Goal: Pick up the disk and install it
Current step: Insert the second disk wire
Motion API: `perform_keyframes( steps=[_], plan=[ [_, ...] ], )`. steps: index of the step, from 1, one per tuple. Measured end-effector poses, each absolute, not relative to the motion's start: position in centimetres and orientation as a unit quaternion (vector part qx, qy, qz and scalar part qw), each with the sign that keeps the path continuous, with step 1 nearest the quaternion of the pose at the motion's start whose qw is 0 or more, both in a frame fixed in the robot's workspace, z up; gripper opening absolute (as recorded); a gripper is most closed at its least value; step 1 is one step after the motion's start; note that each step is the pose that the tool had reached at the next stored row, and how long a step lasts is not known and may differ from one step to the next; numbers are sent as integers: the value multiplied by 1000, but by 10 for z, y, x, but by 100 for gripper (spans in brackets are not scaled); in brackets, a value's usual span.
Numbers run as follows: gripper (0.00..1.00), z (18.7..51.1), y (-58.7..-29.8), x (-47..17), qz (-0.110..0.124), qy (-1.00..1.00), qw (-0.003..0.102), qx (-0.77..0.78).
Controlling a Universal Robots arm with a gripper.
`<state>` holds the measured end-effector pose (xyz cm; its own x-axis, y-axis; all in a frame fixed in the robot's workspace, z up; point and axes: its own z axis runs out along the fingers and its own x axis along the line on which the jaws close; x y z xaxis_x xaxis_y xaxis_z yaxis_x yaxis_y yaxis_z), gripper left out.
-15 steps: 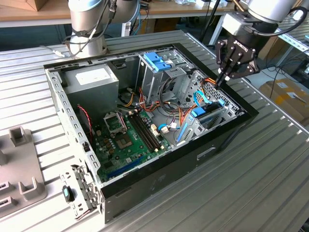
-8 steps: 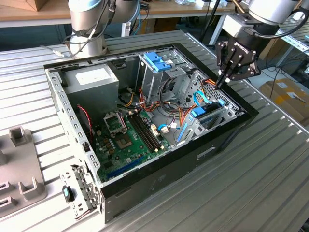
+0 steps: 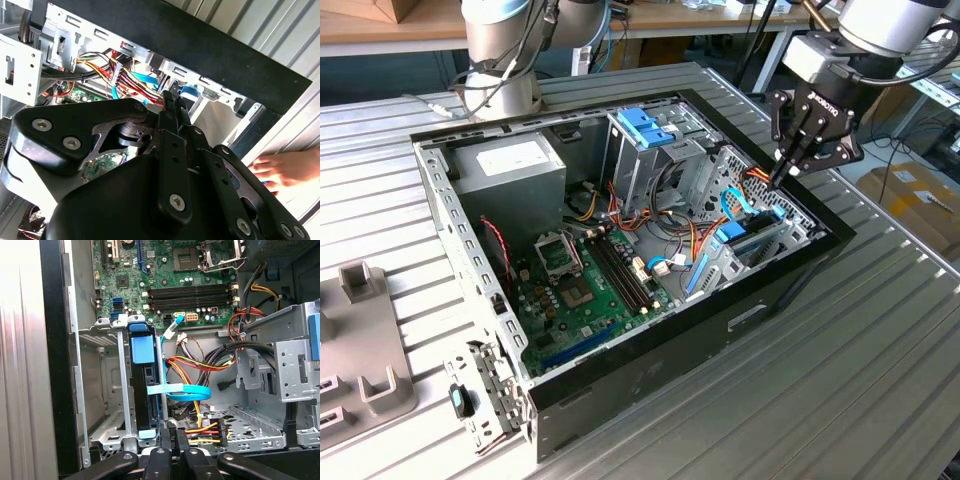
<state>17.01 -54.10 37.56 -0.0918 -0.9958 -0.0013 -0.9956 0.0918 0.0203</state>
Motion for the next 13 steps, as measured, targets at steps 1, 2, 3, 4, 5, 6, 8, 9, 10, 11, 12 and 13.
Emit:
perform_keyframes(
  steps=[1,2,3,4,5,6,8,9,10,11,12,13],
  plan=[
    [16,376,-541,170,-8,-739,6,674],
    [16,376,-541,170,-8,-739,6,674],
    [16,376,-541,170,-8,-739,6,674],
    [16,376,-541,170,-8,-739,6,674],
    [16,376,-541,170,-8,-739,6,674],
    [16,375,-542,170,-8,-739,6,674],
    [16,375,-543,170,-8,-739,6,674],
    [16,375,-543,170,-8,-739,6,674],
    [16,375,-544,170,-8,-739,6,674],
    [16,375,-545,170,-8,-739,6,674],
    [16,375,-546,170,-8,-739,6,674],
    [16,375,-546,170,-8,-739,6,674]
  ],
)
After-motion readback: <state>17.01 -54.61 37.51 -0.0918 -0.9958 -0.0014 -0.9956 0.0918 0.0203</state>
